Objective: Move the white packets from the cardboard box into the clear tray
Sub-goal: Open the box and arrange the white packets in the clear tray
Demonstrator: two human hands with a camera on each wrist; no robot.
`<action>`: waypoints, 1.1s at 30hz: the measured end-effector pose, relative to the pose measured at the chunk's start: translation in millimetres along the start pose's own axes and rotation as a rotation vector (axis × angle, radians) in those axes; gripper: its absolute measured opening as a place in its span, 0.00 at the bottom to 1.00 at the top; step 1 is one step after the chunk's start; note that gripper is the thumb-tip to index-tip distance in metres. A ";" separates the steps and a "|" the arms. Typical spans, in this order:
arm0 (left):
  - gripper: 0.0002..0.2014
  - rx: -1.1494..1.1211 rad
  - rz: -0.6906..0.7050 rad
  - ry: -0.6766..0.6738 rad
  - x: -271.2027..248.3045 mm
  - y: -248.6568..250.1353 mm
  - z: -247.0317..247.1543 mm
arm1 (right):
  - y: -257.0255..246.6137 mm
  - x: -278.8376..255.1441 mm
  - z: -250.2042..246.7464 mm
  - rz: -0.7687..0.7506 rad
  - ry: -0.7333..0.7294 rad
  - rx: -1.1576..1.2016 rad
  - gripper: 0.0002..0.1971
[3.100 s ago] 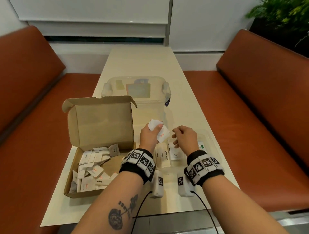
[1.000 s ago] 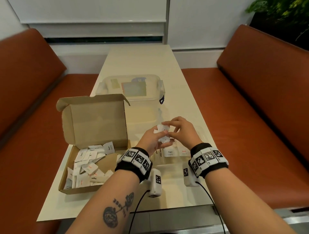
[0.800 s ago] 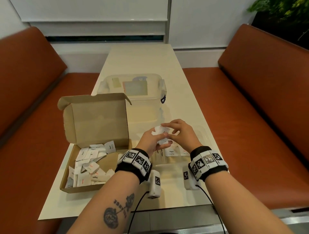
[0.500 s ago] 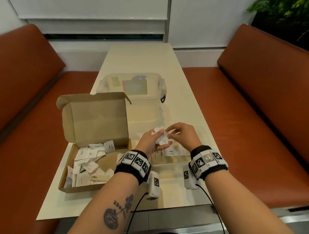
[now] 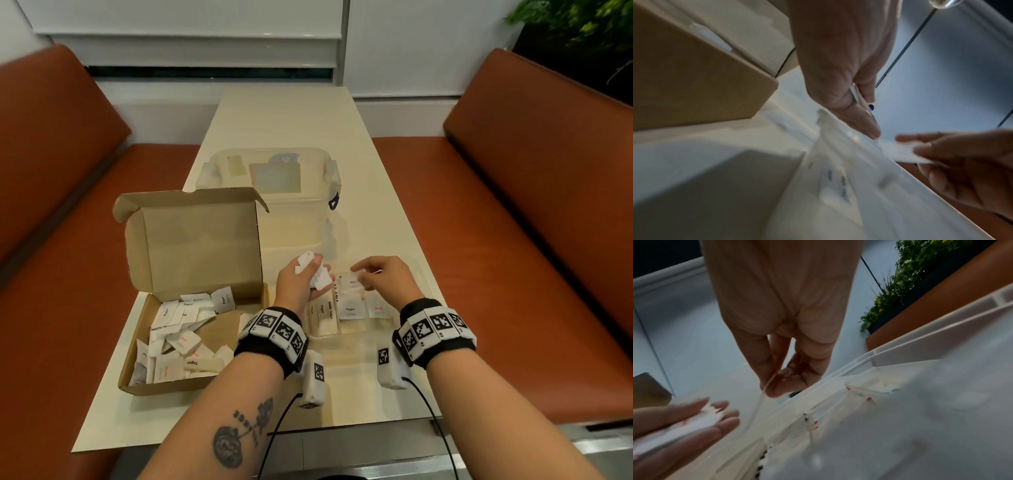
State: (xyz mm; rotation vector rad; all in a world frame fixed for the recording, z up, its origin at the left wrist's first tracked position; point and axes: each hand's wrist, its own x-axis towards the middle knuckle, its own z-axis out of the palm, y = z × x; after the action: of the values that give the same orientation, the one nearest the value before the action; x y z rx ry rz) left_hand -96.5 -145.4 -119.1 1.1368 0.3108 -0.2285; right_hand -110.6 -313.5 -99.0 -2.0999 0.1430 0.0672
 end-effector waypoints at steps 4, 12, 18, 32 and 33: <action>0.08 -0.066 0.013 0.023 0.9 -2.5 -4.4 | 5.5 -3.8 1.0 0.031 -0.050 -0.118 0.06; 0.03 -0.059 0.020 0.002 2.3 -4.7 -6.0 | 12.3 -7.3 19.0 -0.041 -0.073 -0.504 0.12; 0.02 -0.034 0.023 -0.005 1.9 -4.0 -4.4 | 20.1 -5.4 23.9 -0.127 -0.097 -0.750 0.08; 0.06 -0.025 -0.025 -0.121 0.5 -8.7 -4.6 | 24.3 -4.7 32.2 -0.200 -0.088 -0.822 0.06; 0.06 -0.021 -0.029 -0.121 0.5 -8.6 -4.8 | 24.4 -4.3 32.5 -0.197 -0.086 -0.819 0.06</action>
State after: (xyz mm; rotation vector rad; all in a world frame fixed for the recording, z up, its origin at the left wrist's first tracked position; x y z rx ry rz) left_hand -99.5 -144.5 -128.5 1.0932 0.2224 -0.3179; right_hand -117.7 -297.4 -135.9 -2.9095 -0.1777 0.1106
